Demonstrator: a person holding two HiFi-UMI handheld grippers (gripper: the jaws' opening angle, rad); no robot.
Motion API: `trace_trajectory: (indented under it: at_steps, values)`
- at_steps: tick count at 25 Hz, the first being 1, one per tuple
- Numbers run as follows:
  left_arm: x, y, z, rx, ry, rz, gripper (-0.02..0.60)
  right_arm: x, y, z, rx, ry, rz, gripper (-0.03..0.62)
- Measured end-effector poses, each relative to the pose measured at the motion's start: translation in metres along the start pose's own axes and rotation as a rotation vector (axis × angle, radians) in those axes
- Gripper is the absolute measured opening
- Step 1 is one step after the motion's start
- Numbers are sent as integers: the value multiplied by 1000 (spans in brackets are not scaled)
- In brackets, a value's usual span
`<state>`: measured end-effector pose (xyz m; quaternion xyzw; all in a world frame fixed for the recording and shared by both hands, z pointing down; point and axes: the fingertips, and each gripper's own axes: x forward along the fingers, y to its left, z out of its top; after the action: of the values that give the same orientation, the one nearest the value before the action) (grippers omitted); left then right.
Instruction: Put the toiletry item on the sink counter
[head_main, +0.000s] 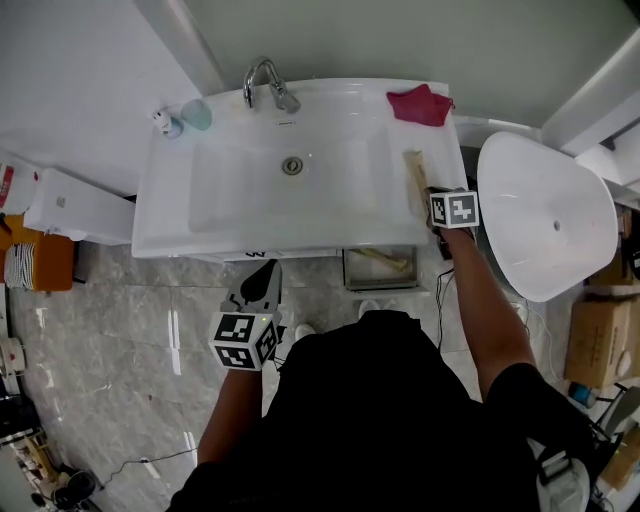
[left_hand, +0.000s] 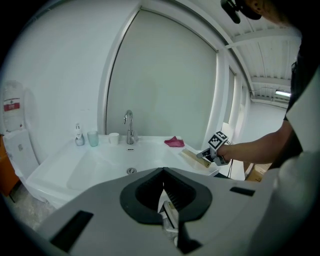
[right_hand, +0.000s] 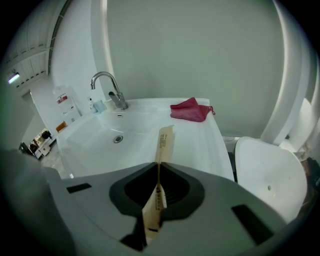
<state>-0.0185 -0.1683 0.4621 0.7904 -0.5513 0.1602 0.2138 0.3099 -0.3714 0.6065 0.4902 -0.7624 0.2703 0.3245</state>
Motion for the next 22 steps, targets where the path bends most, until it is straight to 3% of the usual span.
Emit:
trace_trajectory:
  at_steps: [15, 22]
  values:
    - [-13, -8, -8, 41, 22, -141, 6, -89, 59, 18, 174, -239, 102, 18]
    - [-18, -10, -13, 70, 36, -205, 6, -122, 90, 8, 144, -304, 99, 17]
